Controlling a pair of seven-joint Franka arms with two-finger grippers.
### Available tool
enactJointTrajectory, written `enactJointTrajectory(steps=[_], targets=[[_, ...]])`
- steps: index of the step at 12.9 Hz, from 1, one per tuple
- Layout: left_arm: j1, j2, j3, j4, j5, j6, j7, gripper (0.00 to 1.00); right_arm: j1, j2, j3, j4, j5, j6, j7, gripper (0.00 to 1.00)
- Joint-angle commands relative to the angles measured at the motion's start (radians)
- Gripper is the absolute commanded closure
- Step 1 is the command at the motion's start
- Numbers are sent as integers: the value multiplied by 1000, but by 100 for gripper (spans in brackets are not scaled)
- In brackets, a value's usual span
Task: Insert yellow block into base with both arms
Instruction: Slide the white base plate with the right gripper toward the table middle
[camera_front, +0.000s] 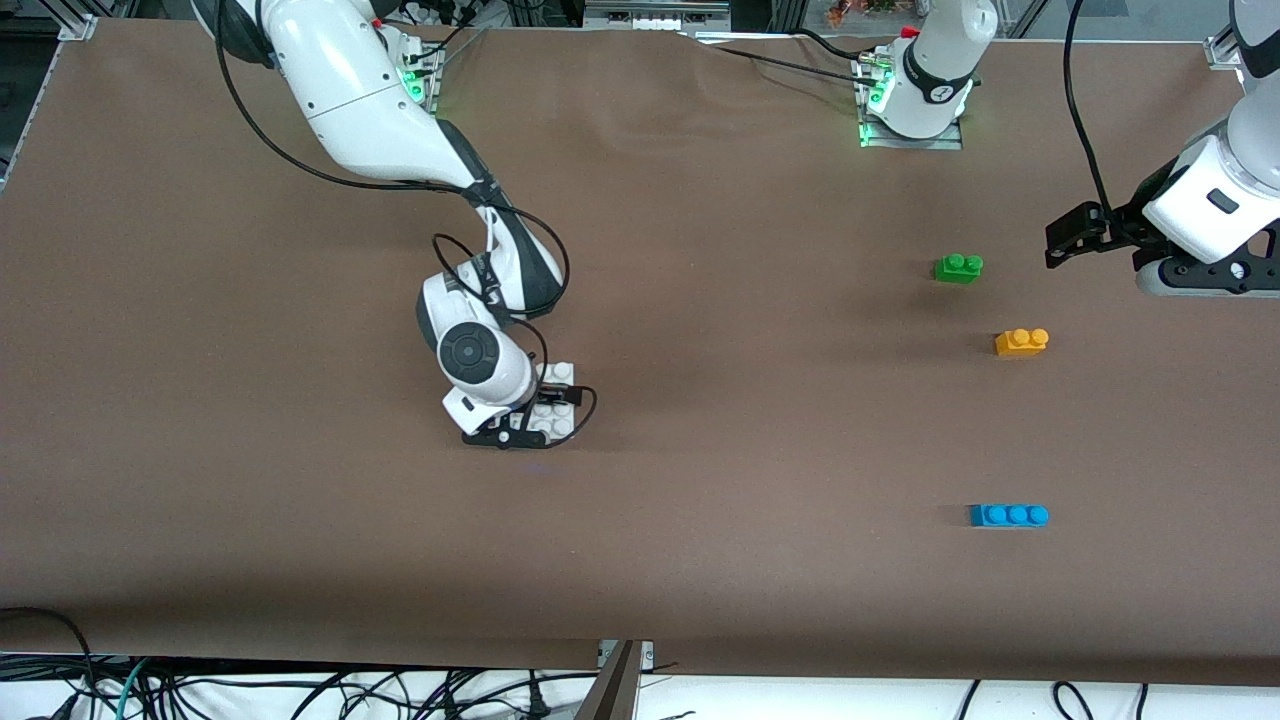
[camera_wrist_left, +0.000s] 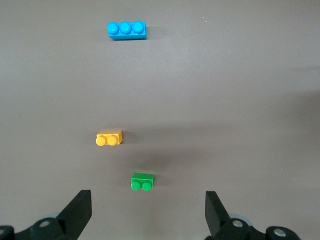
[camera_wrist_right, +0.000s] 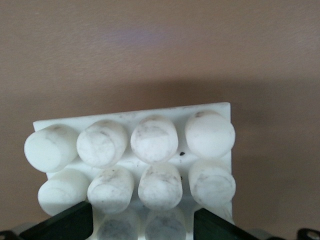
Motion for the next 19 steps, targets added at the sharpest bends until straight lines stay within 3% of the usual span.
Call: enactJointTrajectory(steps=[1,7,12,19], targets=[[6,10,-2,29,-14,-25,3,0,46,54,5,65,28,23,53,0],[6,10,-2,29,-14,-25,0,0,169,105,4,154,28,24,208,0],[7,10,1,29,-13,-31,6,0,235,131,4,168,27,73,299,0],[7,9,1,29,-13,-42,1,0,249,122,-7,217,17,58,313,0]])
